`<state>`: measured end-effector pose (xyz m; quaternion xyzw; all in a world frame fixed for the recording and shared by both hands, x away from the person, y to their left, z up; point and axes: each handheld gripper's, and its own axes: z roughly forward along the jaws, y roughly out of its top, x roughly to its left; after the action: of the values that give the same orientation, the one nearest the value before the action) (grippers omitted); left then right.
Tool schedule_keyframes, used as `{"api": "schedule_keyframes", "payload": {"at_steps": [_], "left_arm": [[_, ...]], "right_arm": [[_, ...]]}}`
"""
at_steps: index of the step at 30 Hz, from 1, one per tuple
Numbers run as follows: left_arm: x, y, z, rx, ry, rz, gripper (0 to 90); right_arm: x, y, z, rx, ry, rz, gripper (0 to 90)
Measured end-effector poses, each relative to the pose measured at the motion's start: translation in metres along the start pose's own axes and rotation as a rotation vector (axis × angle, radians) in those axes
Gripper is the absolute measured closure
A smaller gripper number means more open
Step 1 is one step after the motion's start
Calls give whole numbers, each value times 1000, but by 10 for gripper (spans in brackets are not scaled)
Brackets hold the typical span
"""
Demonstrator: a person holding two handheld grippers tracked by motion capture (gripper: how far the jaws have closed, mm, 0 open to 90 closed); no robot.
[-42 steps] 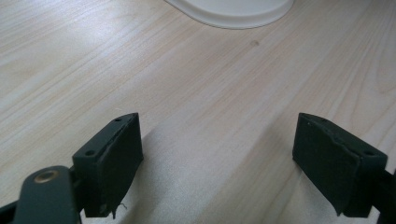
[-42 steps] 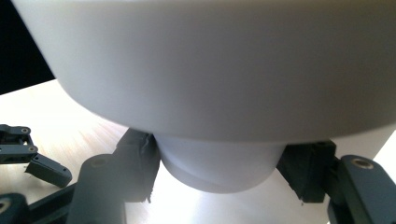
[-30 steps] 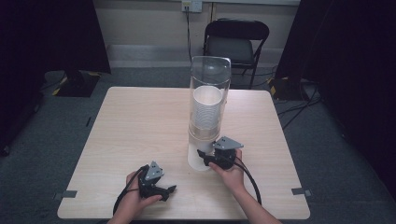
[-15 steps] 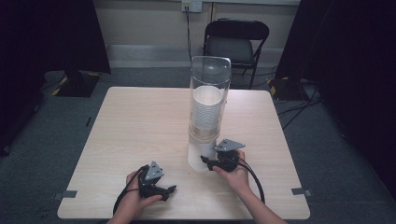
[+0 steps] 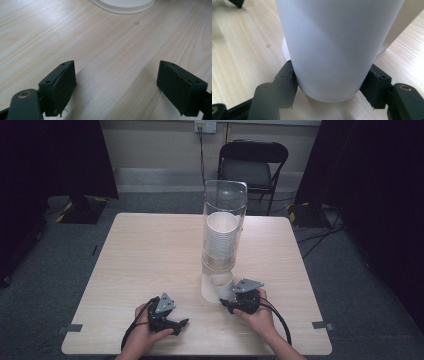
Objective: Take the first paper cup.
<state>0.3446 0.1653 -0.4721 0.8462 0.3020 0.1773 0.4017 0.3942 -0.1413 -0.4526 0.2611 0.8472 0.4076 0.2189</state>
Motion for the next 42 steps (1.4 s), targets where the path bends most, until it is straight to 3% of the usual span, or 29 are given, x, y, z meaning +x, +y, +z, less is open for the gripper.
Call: {"api": "schedule_keyframes", "payload": {"at_steps": [5,6,7,8,10,11,13,14,18,21,24,28,30,35,39,40,41,42], "left_arm": [[2,0,-1,-3,-11,9,157],[3,-1,-2,-13,-32,-25,162],[3,-1,-2,-13,-32,-25,171],[5,-1,-5,-28,-43,-65,184],[5,0,-7,-31,-51,-78,184],[6,1,-10,-41,-47,-81,185],[7,5,-15,-65,-51,-88,189],[8,12,-23,-103,-63,-110,194],[10,19,-33,-136,-72,-124,203],[13,27,-45,-166,-79,-156,224],[16,34,-55,-193,-81,-184,257],[17,40,-65,-223,-119,-198,303],[16,43,-67,-239,-143,-225,326],[13,48,-70,-242,-170,-262,393],[10,49,-68,-201,-177,-262,496],[9,50,-67,-202,-188,-282,496],[10,50,-67,-191,-198,-282,566],[10,50,-66,-192,-217,-295,577]], "right_arm": [[12,-2,-1,27,28,-64,366],[16,-2,-3,19,38,-80,366],[16,-2,-3,19,38,-80,366],[19,-1,-4,12,47,-82,366],[20,-1,-4,11,49,-85,366],[21,-2,-4,7,44,-112,366],[22,-2,-4,-8,52,-118,366],[22,-2,-4,-15,52,-120,365],[26,-1,-3,-27,70,-140,365],[32,1,-3,-44,86,-170,365],[42,5,0,-59,106,-230,365],[51,11,2,-74,122,-271,364],[56,13,3,-83,132,-289,364],[67,17,6,-88,145,-339,364],[77,20,9,-100,171,-373,364],[79,21,9,-105,181,-381,363],[83,23,10,-115,188,-395,363],[85,24,10,-118,192,-396,362]]}}
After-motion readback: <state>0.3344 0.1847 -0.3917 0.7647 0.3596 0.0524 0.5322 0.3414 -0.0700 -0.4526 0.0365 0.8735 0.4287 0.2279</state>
